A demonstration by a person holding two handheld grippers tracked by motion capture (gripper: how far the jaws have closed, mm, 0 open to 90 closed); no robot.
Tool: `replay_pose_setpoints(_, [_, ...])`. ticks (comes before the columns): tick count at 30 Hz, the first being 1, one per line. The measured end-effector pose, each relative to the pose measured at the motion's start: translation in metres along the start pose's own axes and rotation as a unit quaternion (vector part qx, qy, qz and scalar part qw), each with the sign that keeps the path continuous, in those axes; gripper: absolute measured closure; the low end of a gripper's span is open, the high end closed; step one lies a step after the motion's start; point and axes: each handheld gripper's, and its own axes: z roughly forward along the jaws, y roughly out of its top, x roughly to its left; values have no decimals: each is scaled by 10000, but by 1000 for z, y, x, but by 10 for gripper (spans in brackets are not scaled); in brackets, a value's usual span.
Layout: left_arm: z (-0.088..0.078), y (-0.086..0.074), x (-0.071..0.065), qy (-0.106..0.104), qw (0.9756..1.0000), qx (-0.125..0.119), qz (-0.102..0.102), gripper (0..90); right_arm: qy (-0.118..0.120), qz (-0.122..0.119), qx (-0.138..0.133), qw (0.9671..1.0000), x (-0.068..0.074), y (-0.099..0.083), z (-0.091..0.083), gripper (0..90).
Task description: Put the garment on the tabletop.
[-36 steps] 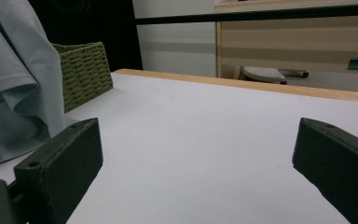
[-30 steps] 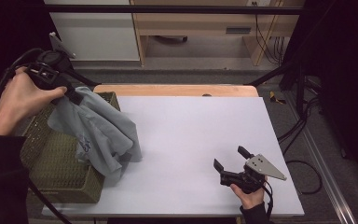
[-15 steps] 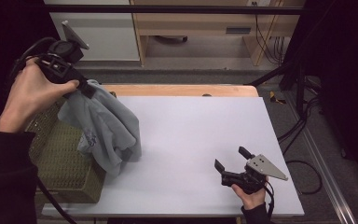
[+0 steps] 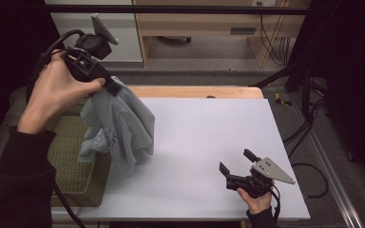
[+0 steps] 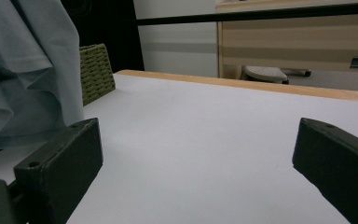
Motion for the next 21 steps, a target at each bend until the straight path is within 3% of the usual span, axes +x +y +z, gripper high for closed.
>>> replay_pose_setpoints(14, [31, 32, -47, -279, 9987, -43, 436, 816, 55, 67, -50, 9999, 0, 3, -4, 18])
replay_pose_setpoints(21, [46, 45, -67, -396, 9965, 20, 740, 816, 35, 44, -60, 10000, -2, 4, -5, 18])
